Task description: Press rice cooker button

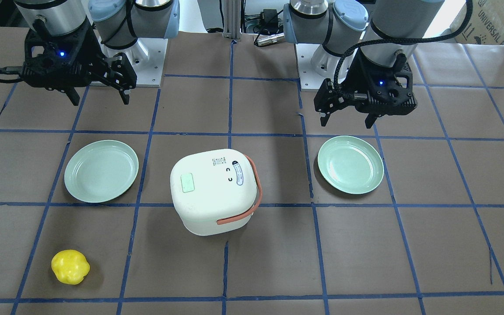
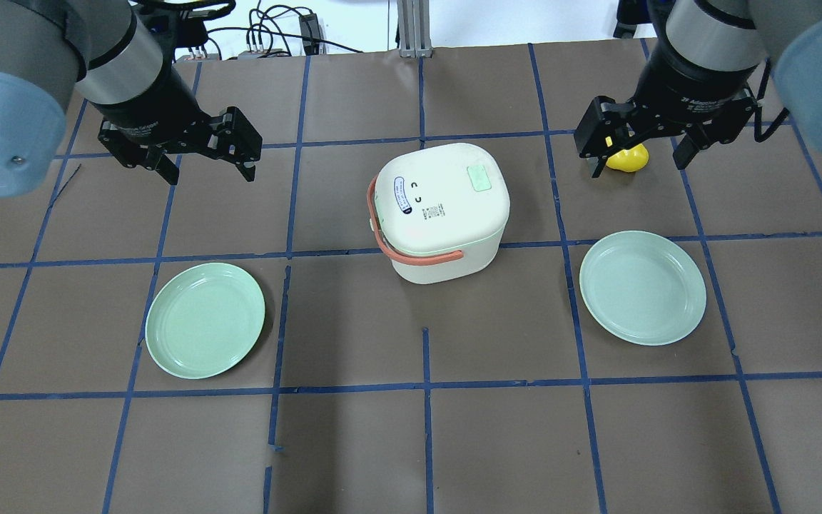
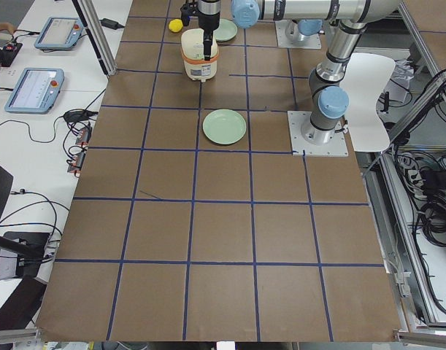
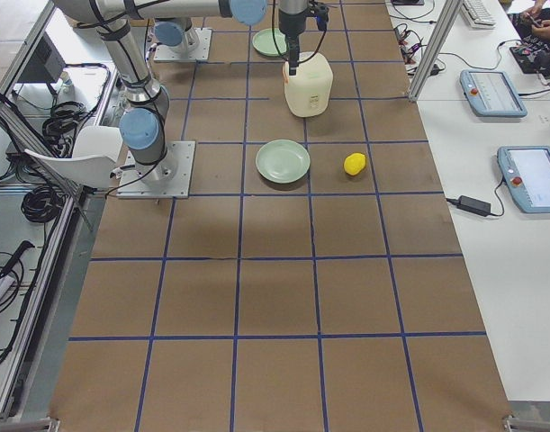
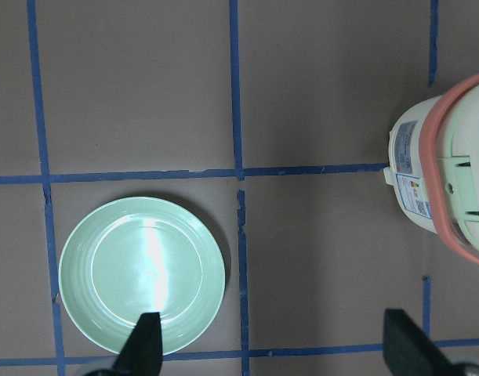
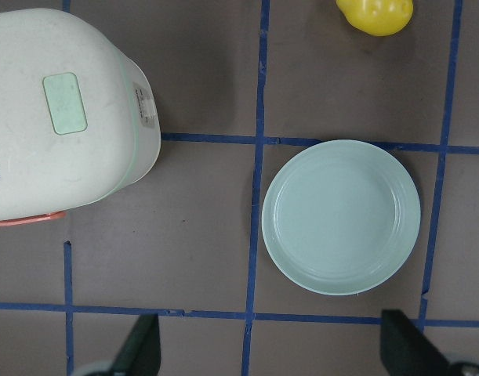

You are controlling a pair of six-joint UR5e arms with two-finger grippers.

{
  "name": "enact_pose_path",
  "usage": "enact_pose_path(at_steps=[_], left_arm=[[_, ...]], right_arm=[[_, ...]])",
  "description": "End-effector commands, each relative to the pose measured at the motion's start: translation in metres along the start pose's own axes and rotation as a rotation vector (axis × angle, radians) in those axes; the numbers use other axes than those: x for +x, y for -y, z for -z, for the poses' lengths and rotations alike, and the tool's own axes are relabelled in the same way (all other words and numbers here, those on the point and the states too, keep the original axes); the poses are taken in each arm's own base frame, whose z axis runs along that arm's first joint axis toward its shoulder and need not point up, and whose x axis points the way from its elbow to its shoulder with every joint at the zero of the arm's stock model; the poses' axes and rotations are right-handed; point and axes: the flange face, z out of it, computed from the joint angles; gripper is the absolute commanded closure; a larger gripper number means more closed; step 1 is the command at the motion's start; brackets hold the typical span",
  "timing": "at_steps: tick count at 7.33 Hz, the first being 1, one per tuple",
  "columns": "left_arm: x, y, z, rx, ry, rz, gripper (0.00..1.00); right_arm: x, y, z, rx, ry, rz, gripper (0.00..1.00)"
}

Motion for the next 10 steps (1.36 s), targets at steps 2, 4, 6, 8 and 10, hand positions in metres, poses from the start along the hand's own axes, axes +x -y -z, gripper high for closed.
enact_pose_path(at_steps=[2,4,6,8,10], left_arm=[[0.000,0.000,0.000,0.000,0.000,0.000,0.00],[0.000,0.000,0.000,0.000,0.000,0.000,0.00],[0.000,0.000,0.000,0.000,0.000,0.000,0.00],[0.000,0.000,0.000,0.000,0.000,0.000,0.00],[0.000,0.000,0.000,0.000,0.000,0.000,0.00]], right_arm=[[0.000,-0.001,0.001,-0.004,0.000,-0.002,0.00],[0.000,0.000,0.000,0.001,0.004,0.001,0.00],[-0.022,0.016,-0.007,0.025,0.064,0.000,0.01],[-0.080,0.032,-0.028,0.067,0.071,0.014,0.03],[-0.114,0.052,-0.065,0.070,0.067,0.032,0.26]])
